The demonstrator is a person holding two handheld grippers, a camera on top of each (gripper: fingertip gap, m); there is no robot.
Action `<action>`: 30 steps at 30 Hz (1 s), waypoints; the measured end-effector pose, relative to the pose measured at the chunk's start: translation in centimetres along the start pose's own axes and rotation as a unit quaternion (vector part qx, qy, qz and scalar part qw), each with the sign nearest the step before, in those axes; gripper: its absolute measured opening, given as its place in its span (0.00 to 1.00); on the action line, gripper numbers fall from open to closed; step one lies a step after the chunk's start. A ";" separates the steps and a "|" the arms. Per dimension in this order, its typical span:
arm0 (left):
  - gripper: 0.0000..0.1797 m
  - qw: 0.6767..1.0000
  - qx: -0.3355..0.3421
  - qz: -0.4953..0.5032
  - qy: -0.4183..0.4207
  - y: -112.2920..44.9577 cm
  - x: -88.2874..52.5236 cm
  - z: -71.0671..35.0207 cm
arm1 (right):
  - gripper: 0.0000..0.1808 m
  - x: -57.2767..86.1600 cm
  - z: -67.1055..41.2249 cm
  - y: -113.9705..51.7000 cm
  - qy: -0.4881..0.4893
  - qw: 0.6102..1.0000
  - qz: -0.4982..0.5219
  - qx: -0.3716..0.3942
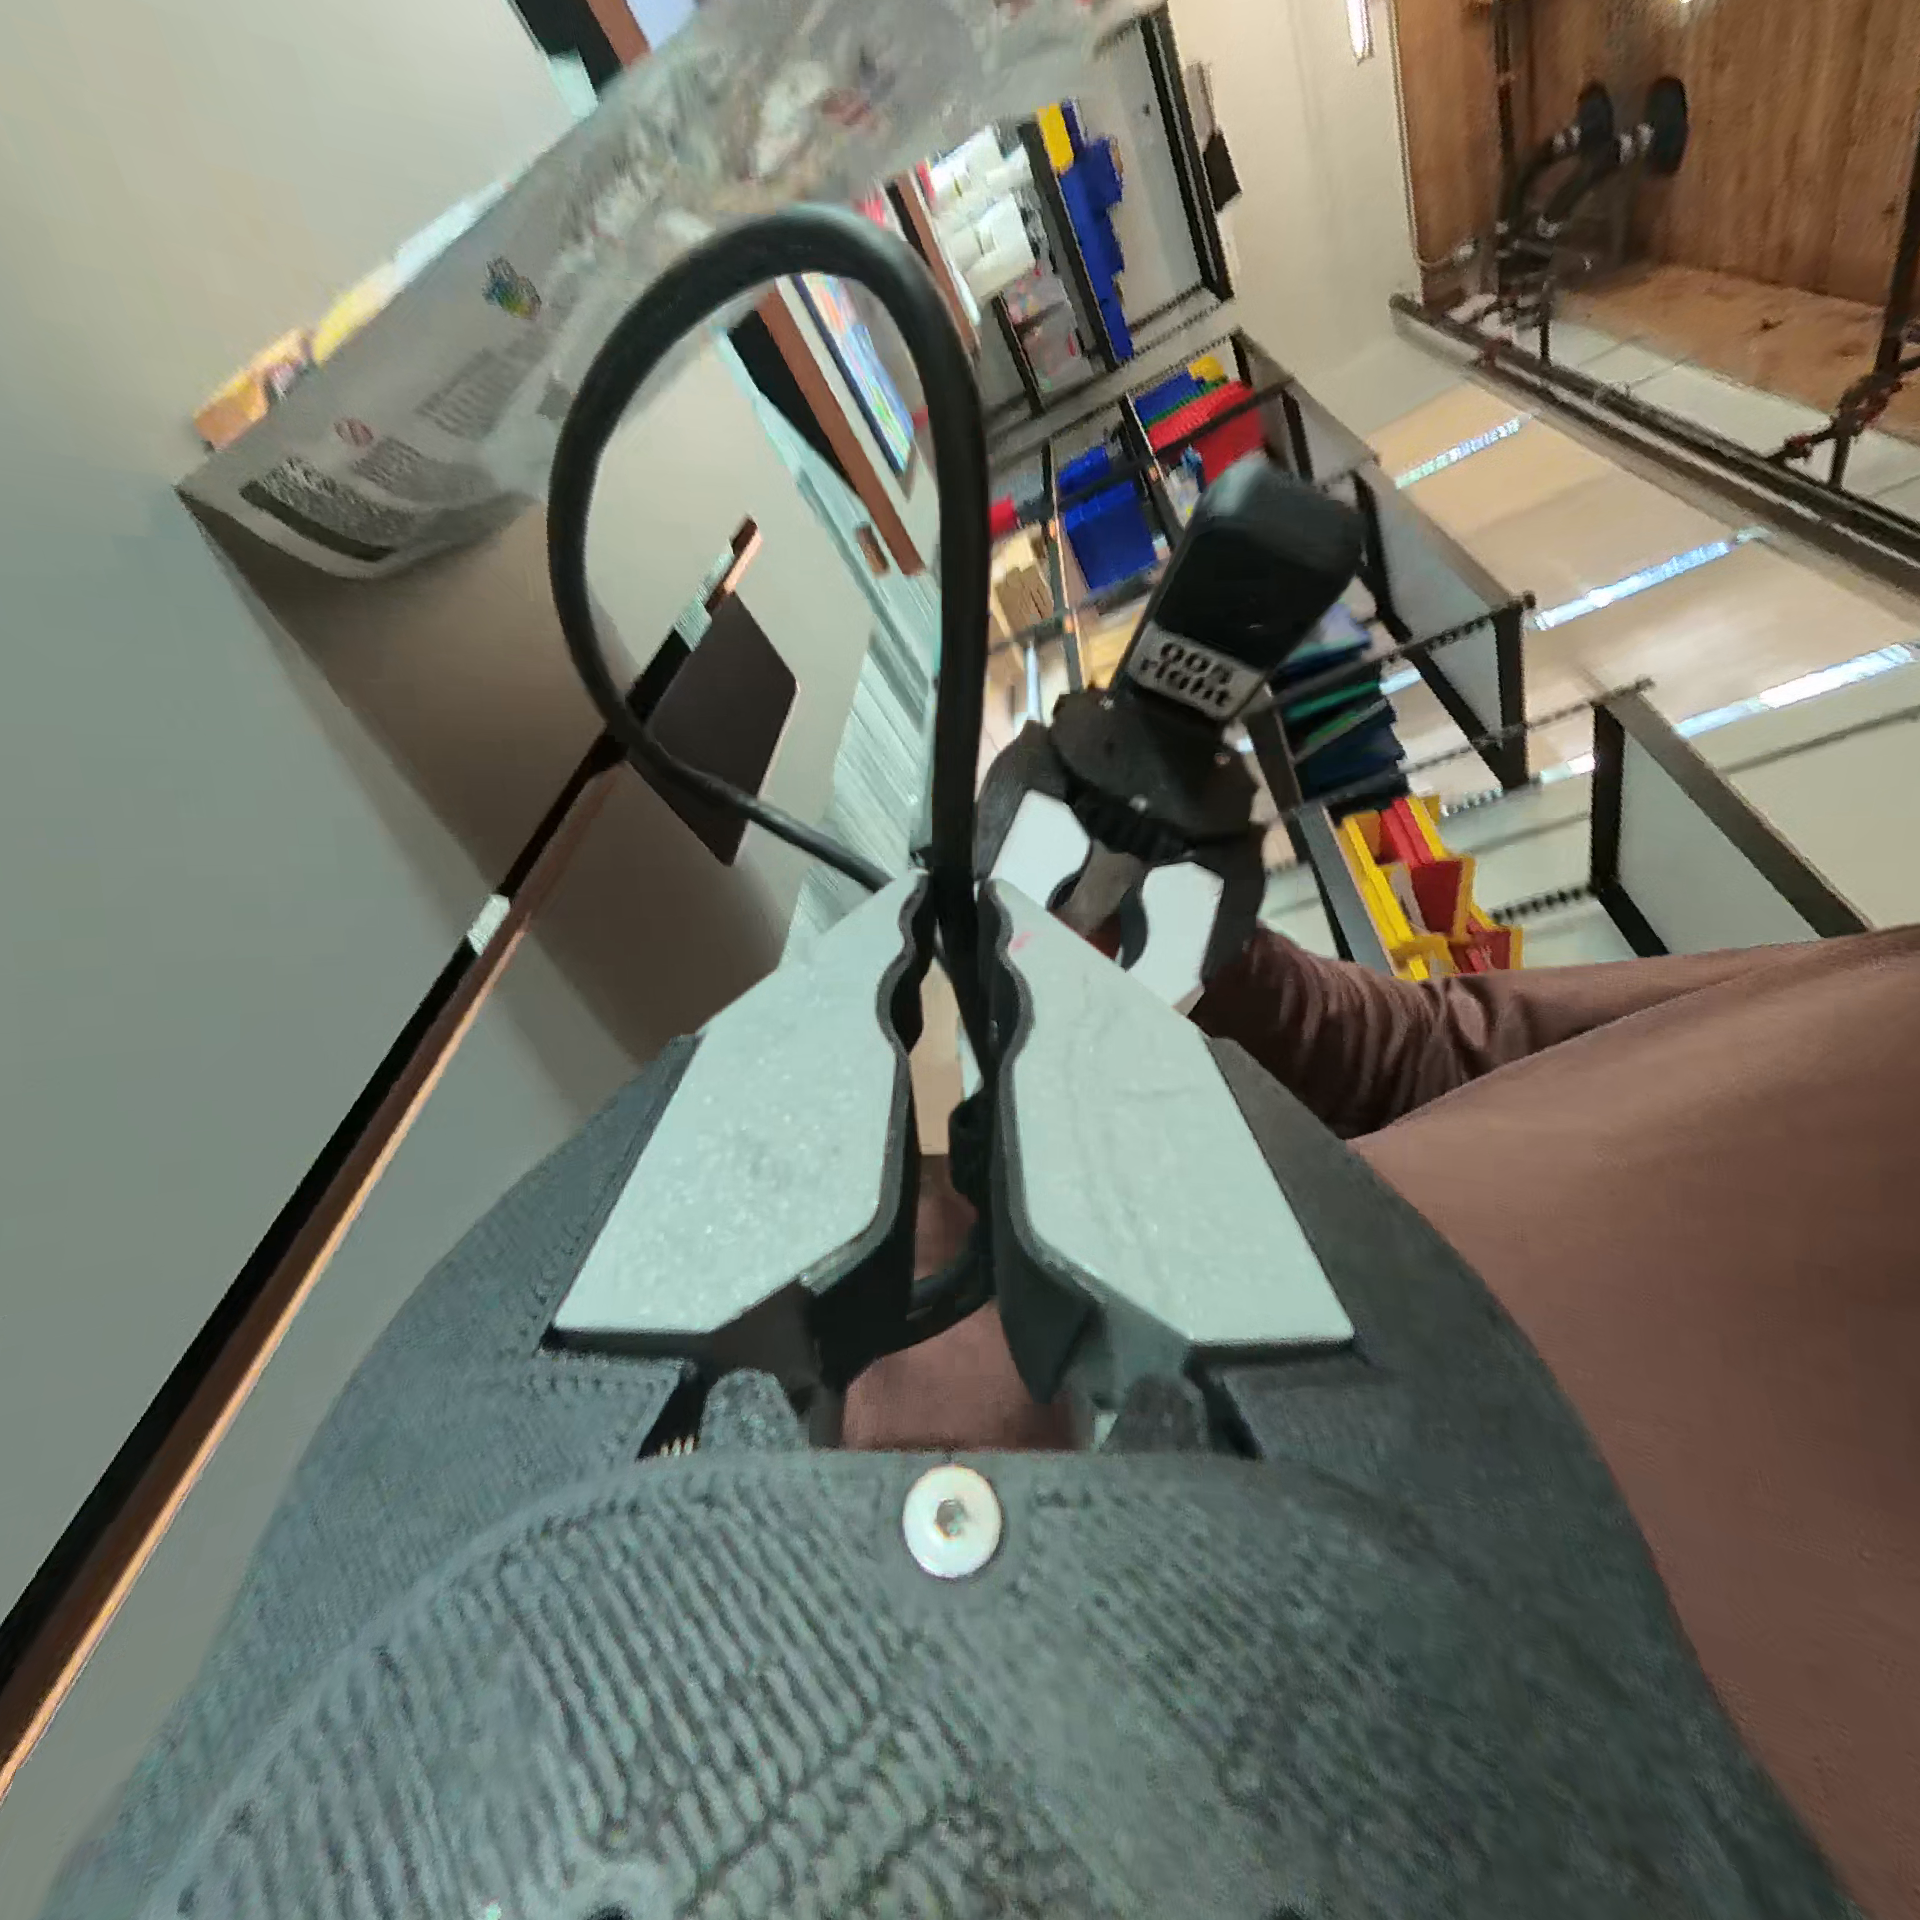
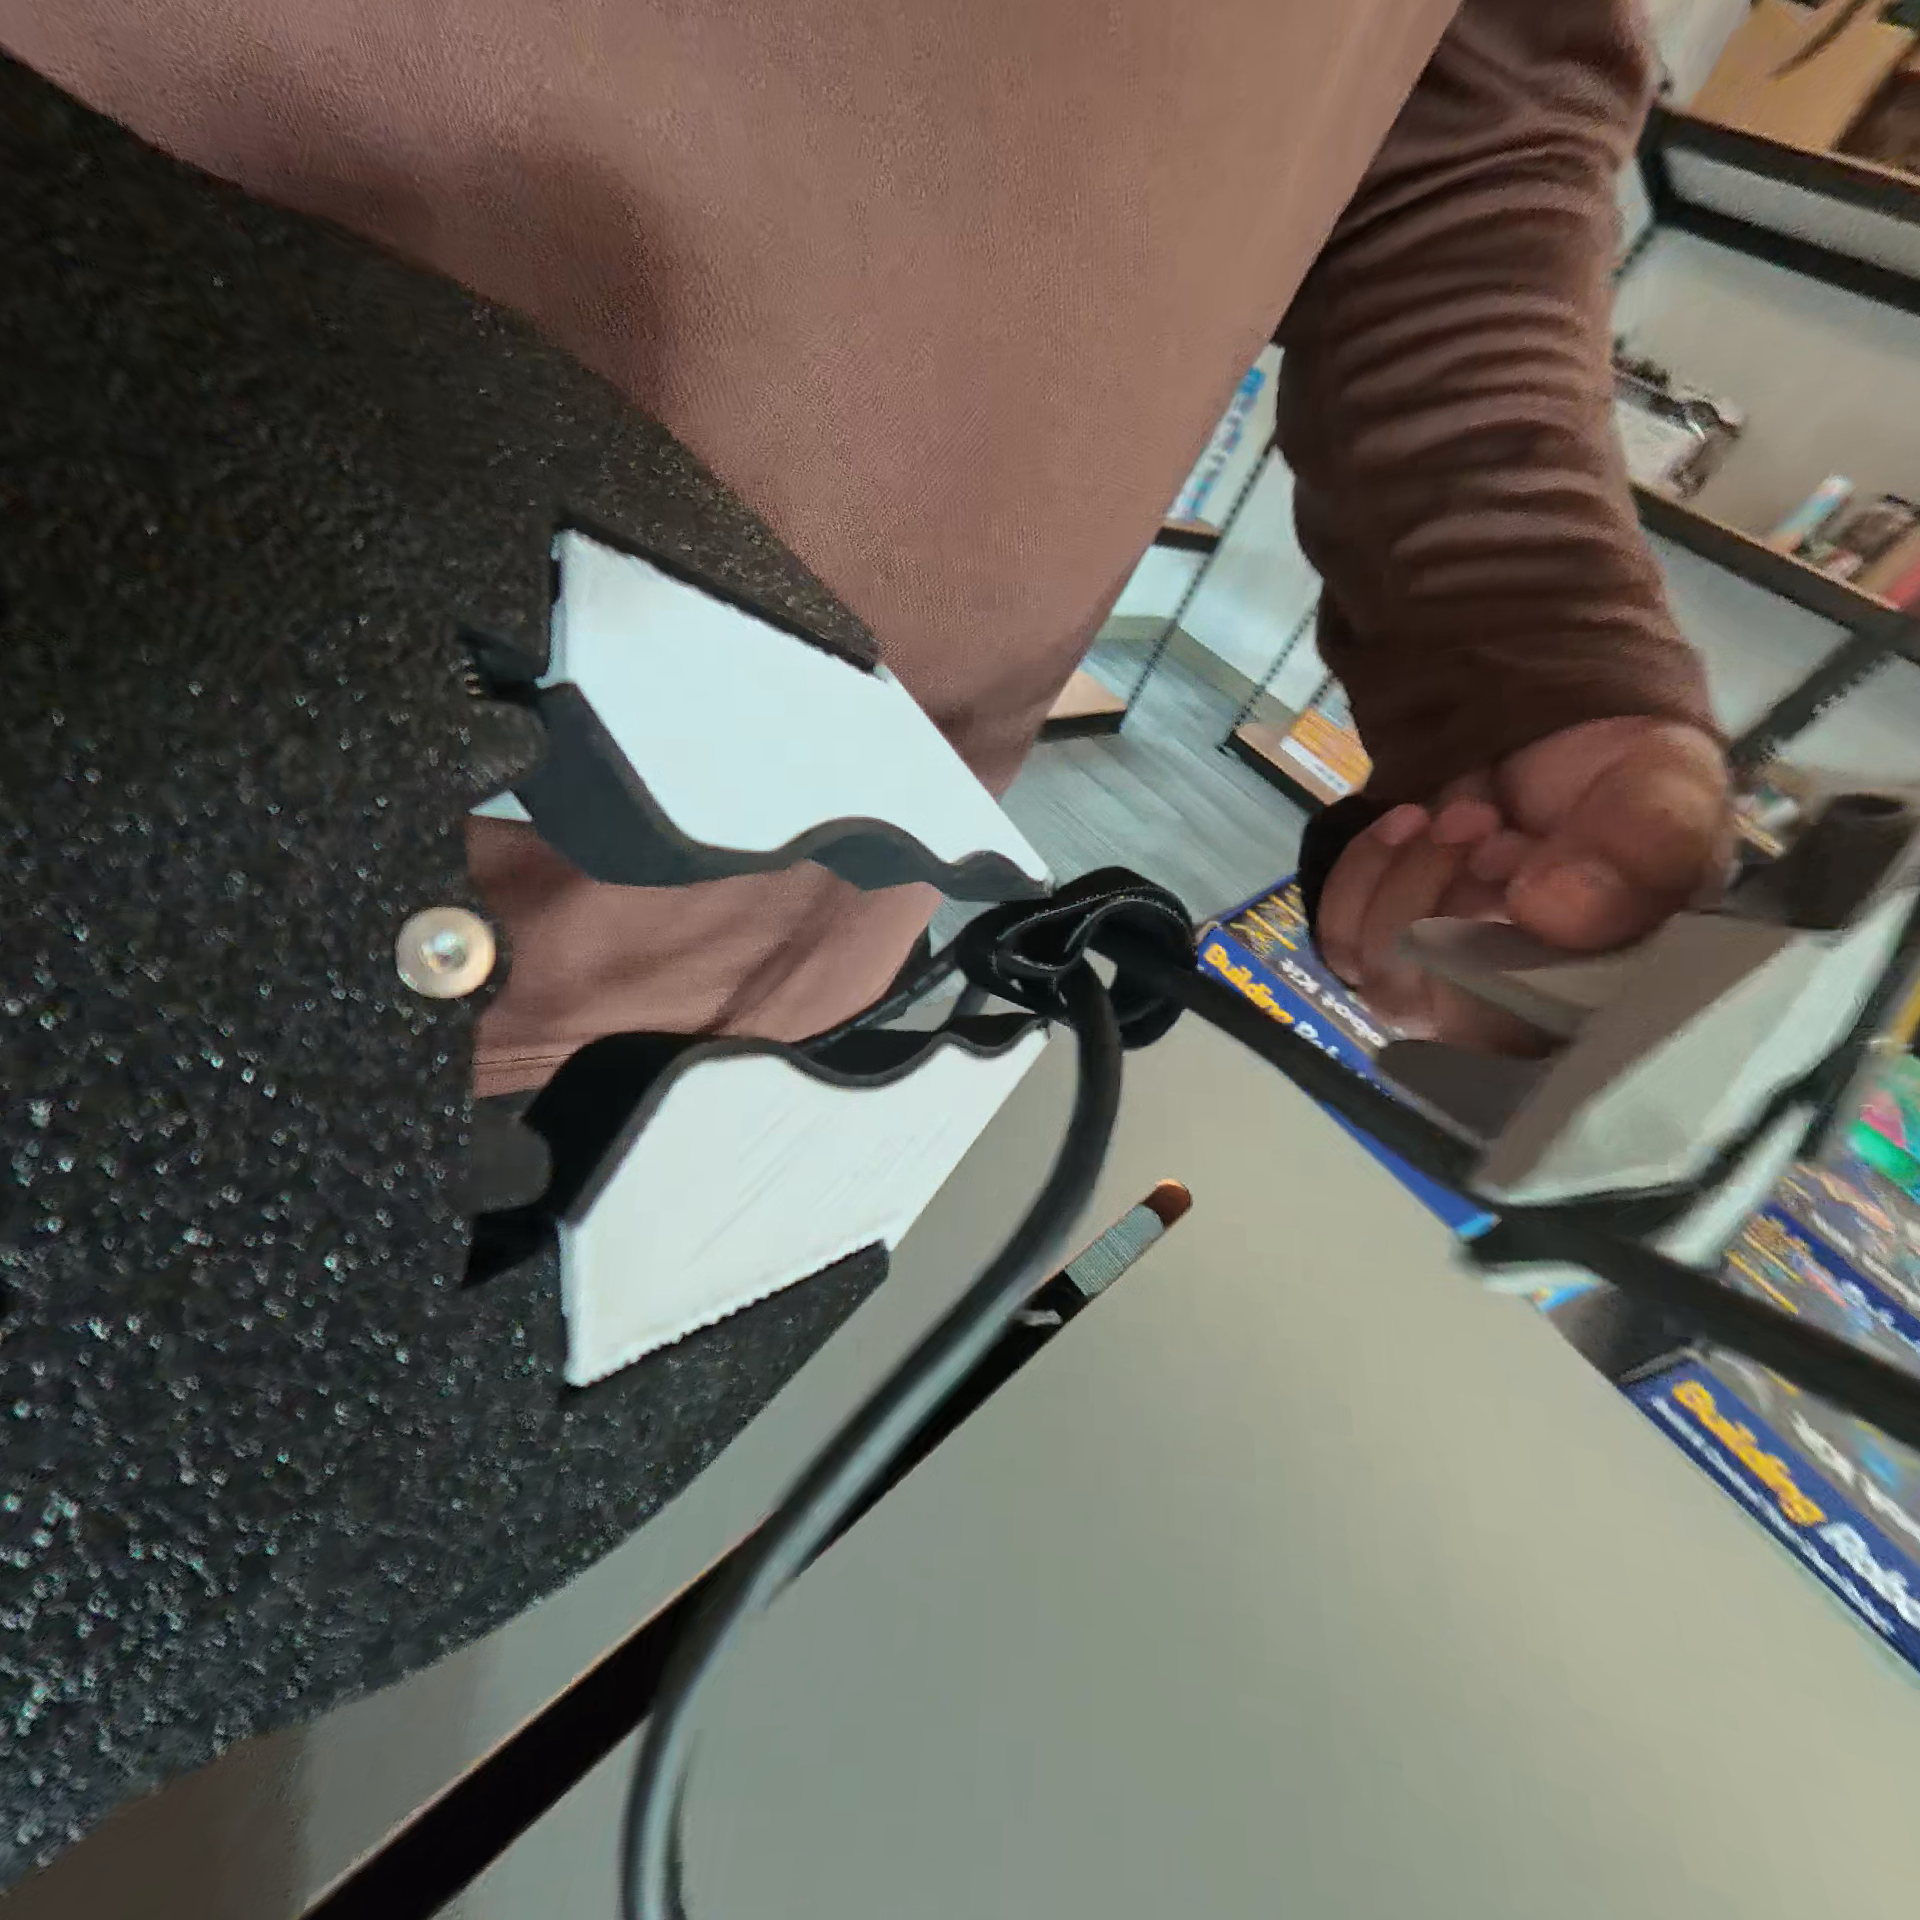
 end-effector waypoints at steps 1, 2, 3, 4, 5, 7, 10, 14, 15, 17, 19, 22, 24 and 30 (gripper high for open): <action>0.03 1.000 0.021 -0.004 -0.003 0.1 0.3 -0.5 | 0.10 0.3 0.4 0.2 0.015 1.000 0.000 -0.011; 0.03 0.999 0.040 -0.010 -0.009 0.4 0.7 -1.0 | 0.10 0.4 0.9 0.4 0.044 0.999 0.009 -0.021; 0.03 0.998 0.058 -0.017 -0.019 0.8 1.0 -1.4 | 0.10 0.4 1.3 0.5 0.080 0.996 0.020 -0.034; 0.03 0.996 0.078 -0.016 -0.029 1.4 1.6 -1.8 | 0.10 0.1 1.6 0.7 0.121 0.991 0.033 -0.040; 0.03 0.994 0.101 -0.007 -0.040 2.0 2.3 -2.1 | 0.11 -0.3 1.6 0.8 0.159 0.985 0.048 -0.036; 0.03 0.989 0.131 0.005 -0.062 3.4 3.3 -2.2 | 0.11 -1.0 1.3 1.2 0.209 0.974 0.080 -0.021; 0.04 0.987 0.141 -0.013 -0.073 5.1 3.0 -1.3 | 0.11 -1.9 1.0 0.9 0.244 0.963 0.113 -0.020; 0.04 0.984 0.146 0.000 -0.097 6.9 3.2 -0.7 | 0.10 -2.9 1.0 -0.5 0.265 0.951 0.157 -0.026; 0.04 0.984 0.142 0.001 -0.107 7.3 3.1 -0.6 | 0.10 -2.9 1.0 -0.8 0.262 0.950 0.168 -0.025; 0.04 0.982 0.136 0.030 -0.127 8.2 3.6 -0.6 | 0.10 -3.2 0.7 -1.4 0.246 0.951 0.185 -0.017; 0.03 0.981 0.136 0.051 -0.127 9.2 3.5 -0.6 | 0.10 -3.5 0.4 -1.8 0.228 0.954 0.196 -0.006; 0.05 0.987 0.112 0.033 -0.110 10.0 1.9 0.3 | 0.10 -4.2 -0.3 -2.4 0.211 0.954 0.213 0.006; 0.07 0.988 0.088 0.022 -0.126 10.1 1.5 1.7 | 0.09 -4.7 -0.7 -2.6 0.210 0.951 0.228 0.011; 0.06 0.992 0.046 0.013 -0.120 9.4 0.4 5.0 | 0.09 -5.1 -0.3 -3.7 0.202 0.948 0.247 -0.002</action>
Point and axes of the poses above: each gripper's, where its closed fingertips meet, y back along the fingers, z out of its underside, x = y × z across the jaws, the point moved 4 cm from there along y, back along the fingers, and after that the axes turned 2 degrees about x, right-handed, at the moved point
